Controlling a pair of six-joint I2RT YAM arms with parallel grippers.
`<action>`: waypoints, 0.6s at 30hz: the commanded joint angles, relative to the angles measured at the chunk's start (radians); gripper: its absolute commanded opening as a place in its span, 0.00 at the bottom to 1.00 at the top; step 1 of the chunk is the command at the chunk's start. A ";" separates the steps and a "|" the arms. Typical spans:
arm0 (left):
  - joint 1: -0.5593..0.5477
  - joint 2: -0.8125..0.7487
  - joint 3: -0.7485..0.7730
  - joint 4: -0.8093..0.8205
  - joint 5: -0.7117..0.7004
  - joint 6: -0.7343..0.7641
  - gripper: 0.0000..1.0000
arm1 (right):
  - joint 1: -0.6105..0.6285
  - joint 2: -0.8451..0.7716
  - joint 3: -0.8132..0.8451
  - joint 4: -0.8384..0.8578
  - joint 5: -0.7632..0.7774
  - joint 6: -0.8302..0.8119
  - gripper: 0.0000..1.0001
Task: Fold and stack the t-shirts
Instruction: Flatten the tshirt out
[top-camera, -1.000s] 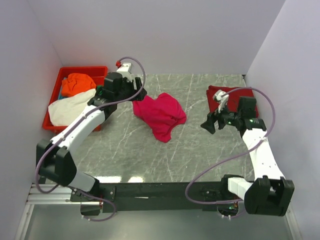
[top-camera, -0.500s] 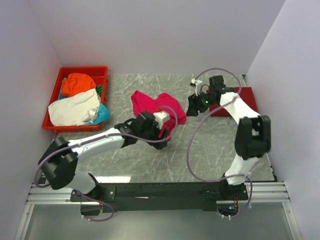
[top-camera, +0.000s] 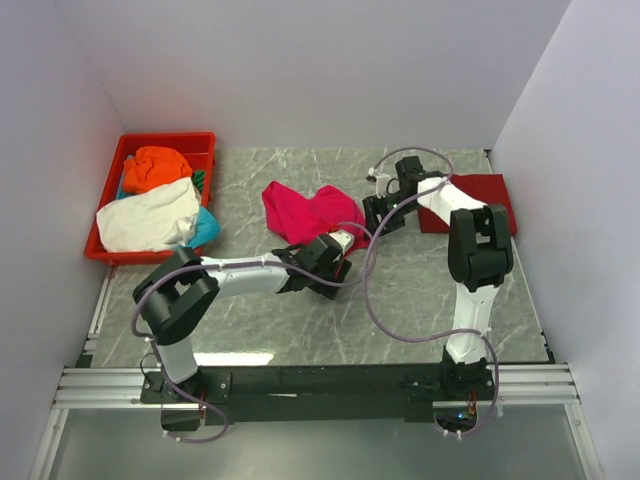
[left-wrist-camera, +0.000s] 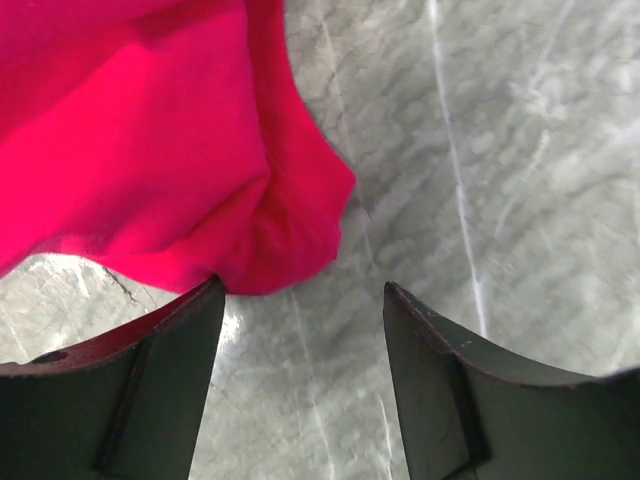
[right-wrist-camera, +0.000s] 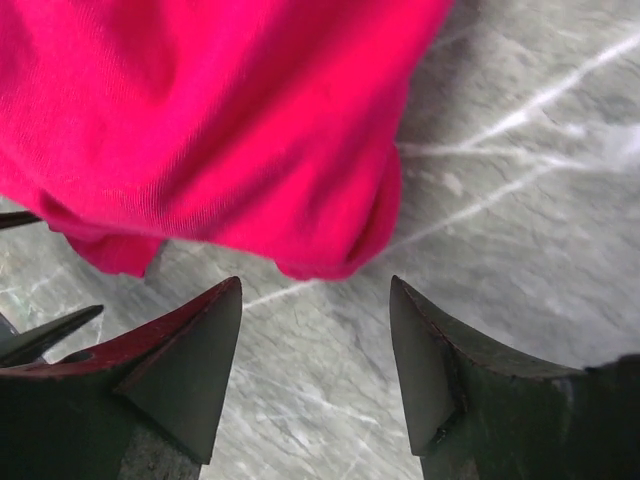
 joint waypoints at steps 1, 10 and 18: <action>-0.015 0.027 0.052 0.010 -0.094 -0.016 0.69 | 0.031 0.032 0.054 -0.017 0.017 0.029 0.67; -0.019 0.076 0.069 0.012 -0.233 -0.076 0.59 | 0.042 0.080 0.085 -0.014 0.040 0.052 0.54; -0.017 0.116 0.113 0.023 -0.232 -0.064 0.08 | 0.042 -0.009 0.084 -0.020 0.062 0.038 0.00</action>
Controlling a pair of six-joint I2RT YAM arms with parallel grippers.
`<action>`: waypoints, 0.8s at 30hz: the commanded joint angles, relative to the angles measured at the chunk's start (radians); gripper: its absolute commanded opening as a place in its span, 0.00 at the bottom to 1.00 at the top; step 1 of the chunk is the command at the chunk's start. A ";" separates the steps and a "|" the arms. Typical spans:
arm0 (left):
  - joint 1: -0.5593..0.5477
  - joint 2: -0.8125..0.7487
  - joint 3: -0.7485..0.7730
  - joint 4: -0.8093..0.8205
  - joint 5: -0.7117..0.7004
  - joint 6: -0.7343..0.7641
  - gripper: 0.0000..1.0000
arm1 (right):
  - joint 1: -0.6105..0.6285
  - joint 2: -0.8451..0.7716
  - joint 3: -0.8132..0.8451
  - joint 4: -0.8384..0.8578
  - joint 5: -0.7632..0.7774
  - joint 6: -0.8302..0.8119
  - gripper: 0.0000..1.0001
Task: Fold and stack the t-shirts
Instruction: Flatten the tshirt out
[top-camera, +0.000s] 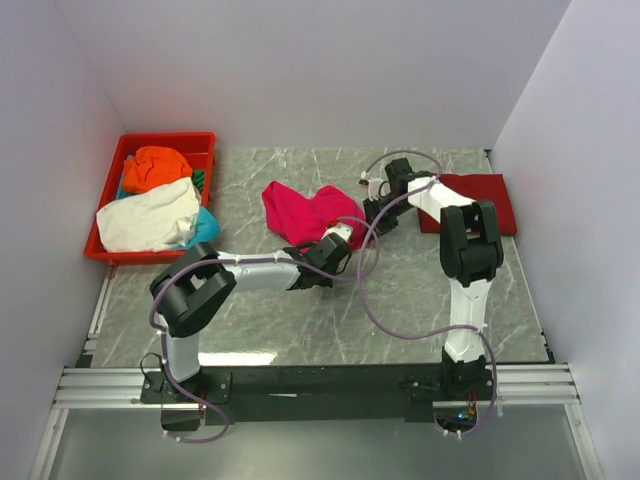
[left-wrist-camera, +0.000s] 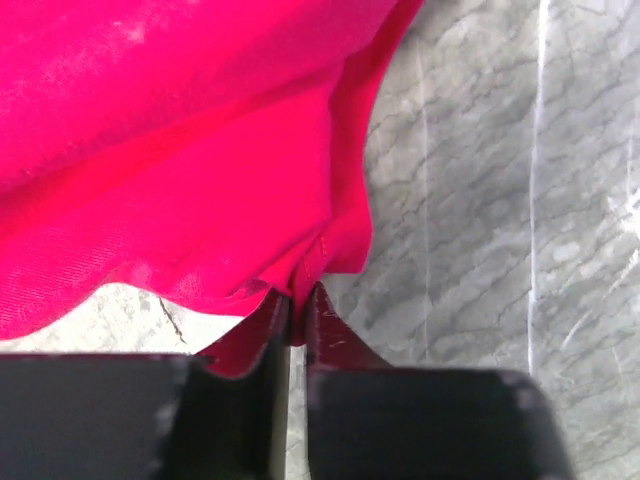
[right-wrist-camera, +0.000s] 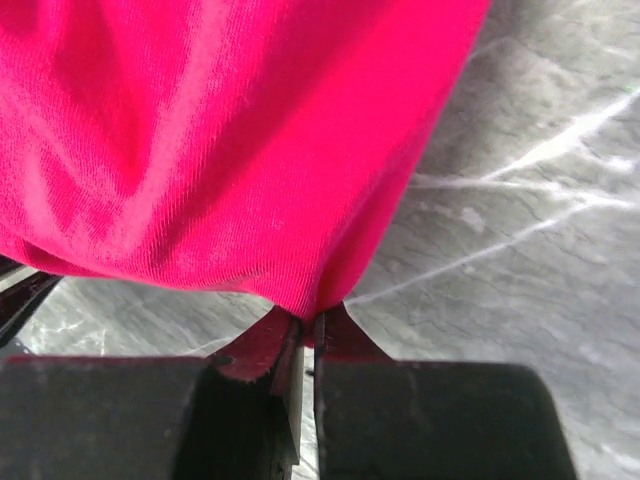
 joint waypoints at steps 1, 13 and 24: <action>-0.004 -0.020 0.040 0.024 0.010 0.018 0.06 | 0.001 -0.115 0.021 -0.006 0.039 -0.017 0.00; -0.020 -0.388 0.326 -0.049 0.472 0.144 0.01 | -0.105 -0.671 0.205 -0.143 0.103 -0.146 0.00; -0.118 -0.507 0.606 -0.047 0.658 0.080 0.01 | -0.128 -0.814 0.544 -0.062 0.051 -0.038 0.00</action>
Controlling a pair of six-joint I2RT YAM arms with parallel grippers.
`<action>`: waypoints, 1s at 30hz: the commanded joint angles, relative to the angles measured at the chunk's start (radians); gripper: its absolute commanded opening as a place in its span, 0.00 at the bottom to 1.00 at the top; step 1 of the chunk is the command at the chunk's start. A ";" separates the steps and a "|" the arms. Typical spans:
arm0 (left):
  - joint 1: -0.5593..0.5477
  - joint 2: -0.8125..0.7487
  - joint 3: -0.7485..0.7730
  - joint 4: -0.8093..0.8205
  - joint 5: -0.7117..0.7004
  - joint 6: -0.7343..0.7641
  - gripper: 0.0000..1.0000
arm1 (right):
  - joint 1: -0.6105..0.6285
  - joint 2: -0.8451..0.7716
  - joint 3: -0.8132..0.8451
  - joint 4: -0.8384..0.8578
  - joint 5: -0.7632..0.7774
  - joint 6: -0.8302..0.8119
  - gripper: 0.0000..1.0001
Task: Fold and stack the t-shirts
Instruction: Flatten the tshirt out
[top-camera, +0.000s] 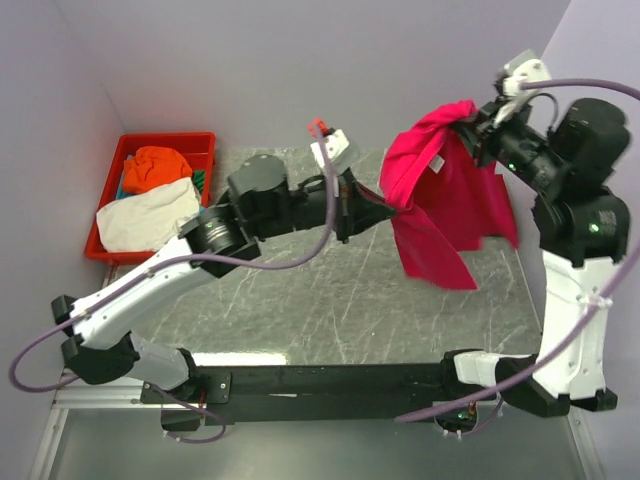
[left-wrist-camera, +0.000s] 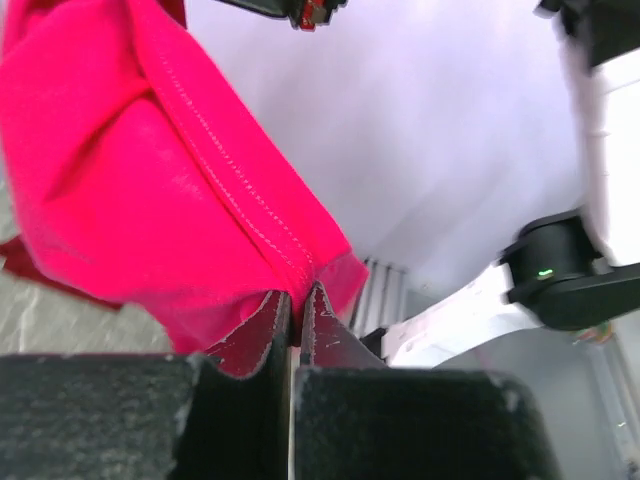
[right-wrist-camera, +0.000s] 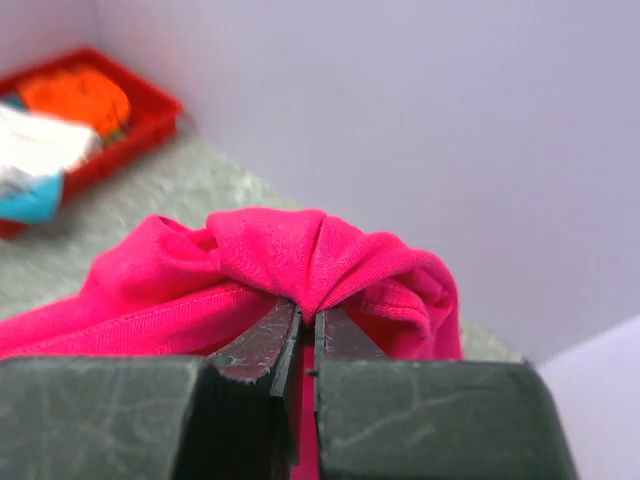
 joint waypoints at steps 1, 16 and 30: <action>-0.006 -0.099 -0.043 0.045 0.057 -0.047 0.00 | 0.005 0.068 0.072 0.053 -0.064 0.064 0.00; 0.197 -0.809 -1.142 -0.218 -0.804 -0.964 0.45 | 0.447 0.960 0.364 0.021 0.100 0.191 0.64; 0.308 -0.608 -1.000 -0.019 -0.449 -0.427 0.93 | 0.295 0.514 -0.495 0.069 0.001 -0.212 0.68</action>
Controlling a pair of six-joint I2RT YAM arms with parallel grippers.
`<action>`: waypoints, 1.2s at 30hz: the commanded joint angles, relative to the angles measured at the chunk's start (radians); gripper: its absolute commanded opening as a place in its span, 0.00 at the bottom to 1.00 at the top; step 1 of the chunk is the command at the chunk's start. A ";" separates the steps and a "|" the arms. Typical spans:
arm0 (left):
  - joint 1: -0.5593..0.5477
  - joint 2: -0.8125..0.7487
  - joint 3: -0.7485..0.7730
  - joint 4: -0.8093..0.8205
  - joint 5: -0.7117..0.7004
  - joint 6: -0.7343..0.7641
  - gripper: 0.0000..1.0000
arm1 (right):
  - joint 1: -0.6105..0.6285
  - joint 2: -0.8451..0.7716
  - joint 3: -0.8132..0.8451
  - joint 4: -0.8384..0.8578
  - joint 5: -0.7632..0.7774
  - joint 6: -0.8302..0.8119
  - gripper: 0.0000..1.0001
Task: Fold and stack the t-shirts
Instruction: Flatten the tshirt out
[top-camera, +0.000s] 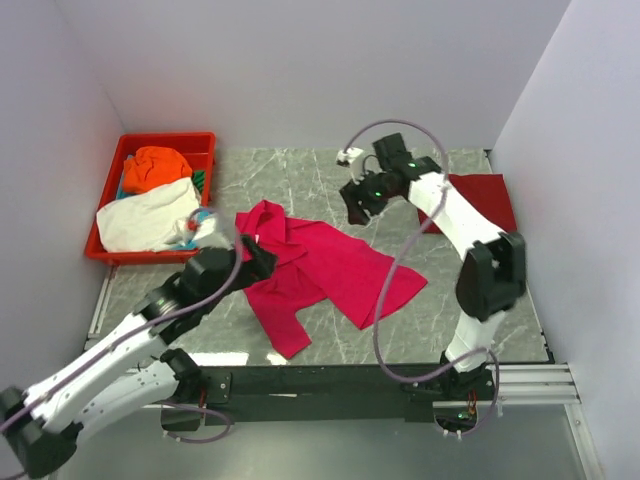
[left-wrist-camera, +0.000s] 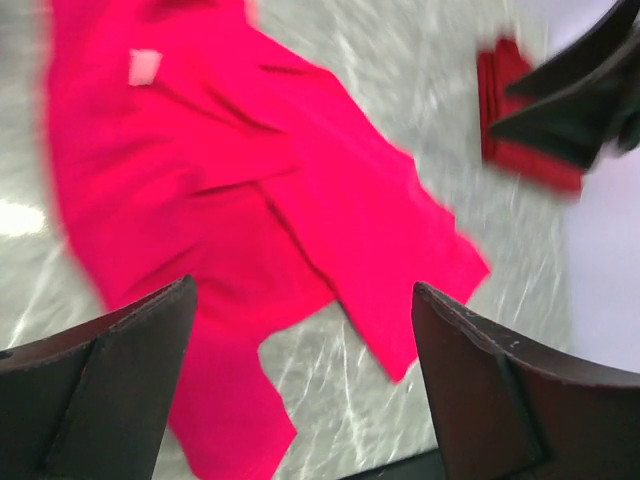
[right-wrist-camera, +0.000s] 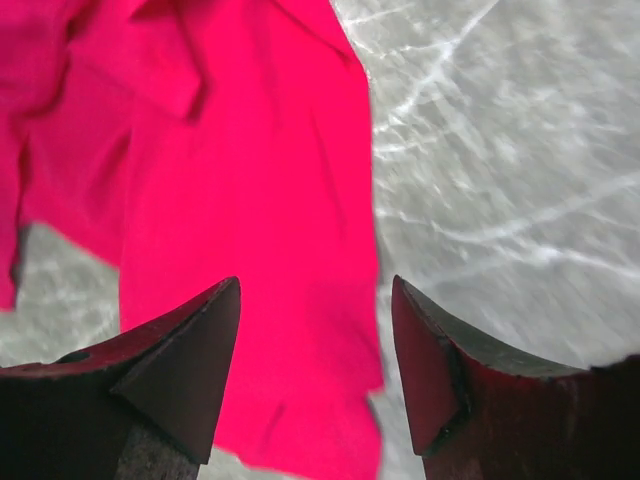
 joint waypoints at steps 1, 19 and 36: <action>0.023 0.168 0.098 0.170 0.266 0.282 0.93 | -0.033 -0.096 -0.135 0.016 -0.056 -0.130 0.68; 0.194 1.043 0.629 -0.010 0.248 0.288 0.39 | -0.179 -0.156 -0.348 0.016 -0.143 -0.160 0.63; 0.201 1.201 0.741 -0.063 0.063 0.180 0.46 | -0.182 -0.023 -0.361 0.054 0.033 -0.127 0.63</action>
